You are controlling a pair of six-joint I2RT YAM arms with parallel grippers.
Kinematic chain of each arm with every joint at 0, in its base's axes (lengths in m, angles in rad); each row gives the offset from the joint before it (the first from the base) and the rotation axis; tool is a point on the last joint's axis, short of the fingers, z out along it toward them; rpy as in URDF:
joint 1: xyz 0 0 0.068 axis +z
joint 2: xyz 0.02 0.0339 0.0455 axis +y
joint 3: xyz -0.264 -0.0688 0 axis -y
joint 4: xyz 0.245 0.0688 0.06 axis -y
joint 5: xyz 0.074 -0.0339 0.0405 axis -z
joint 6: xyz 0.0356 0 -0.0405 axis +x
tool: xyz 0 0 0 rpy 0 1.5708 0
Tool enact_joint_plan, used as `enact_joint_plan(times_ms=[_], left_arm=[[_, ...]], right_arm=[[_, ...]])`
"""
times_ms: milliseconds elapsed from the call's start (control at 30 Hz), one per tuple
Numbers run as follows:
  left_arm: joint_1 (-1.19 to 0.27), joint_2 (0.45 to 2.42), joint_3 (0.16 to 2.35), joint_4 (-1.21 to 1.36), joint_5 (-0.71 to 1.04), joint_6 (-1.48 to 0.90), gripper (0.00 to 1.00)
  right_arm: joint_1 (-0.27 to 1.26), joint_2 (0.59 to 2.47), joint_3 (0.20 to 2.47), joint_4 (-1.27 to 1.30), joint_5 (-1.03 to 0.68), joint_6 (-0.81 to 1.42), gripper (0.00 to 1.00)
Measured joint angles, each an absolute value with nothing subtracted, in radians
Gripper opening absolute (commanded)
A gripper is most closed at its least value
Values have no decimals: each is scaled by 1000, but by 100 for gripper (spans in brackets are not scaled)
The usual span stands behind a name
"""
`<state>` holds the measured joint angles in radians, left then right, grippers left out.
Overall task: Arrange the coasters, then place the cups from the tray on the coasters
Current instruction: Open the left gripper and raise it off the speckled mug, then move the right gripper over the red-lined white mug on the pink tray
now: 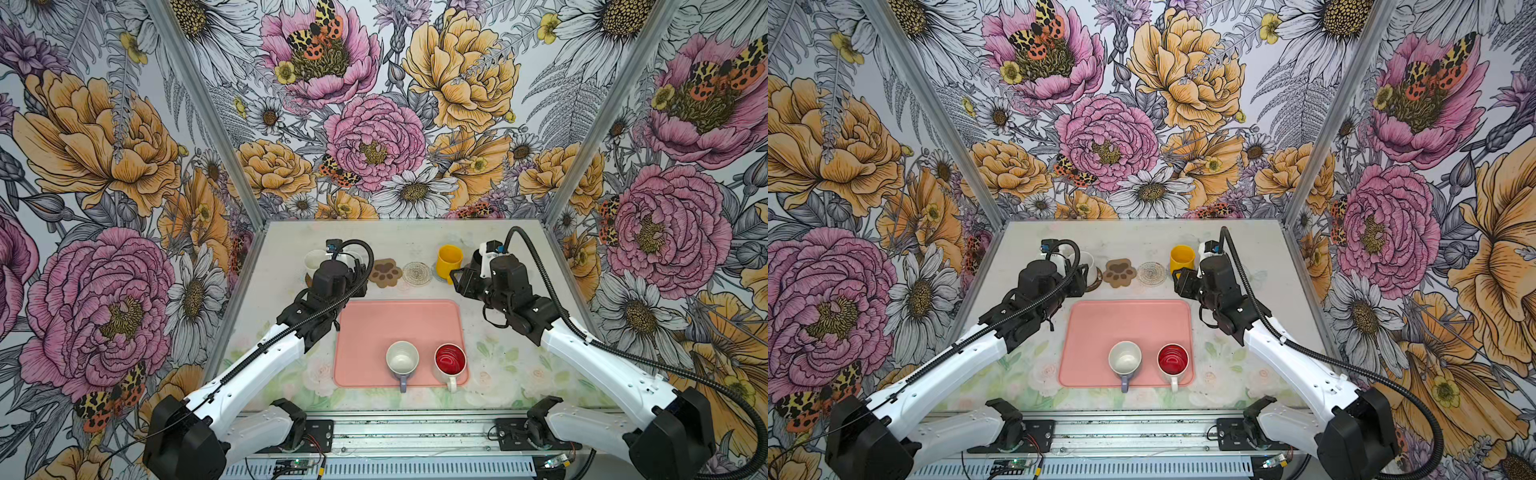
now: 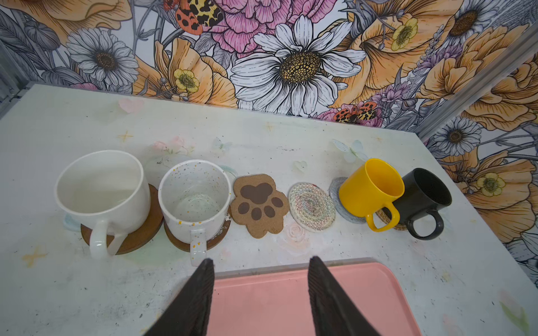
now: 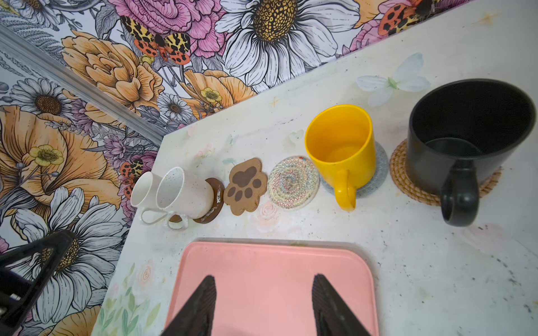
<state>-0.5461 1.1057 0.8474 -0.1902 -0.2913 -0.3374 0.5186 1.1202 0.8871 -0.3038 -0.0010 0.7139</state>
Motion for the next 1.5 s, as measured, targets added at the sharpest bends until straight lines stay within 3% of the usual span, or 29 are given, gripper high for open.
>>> enact_joint_plan(times_ms=[867, 1500], left_arm=[[-493, 1109, 789, -102, -299, -341, 62], [-479, 1122, 776, -77, -269, -357, 62]], right_arm=[[944, 948, 880, -961, 105, 848, 49], [1199, 957, 819, -1051, 176, 1135, 49]])
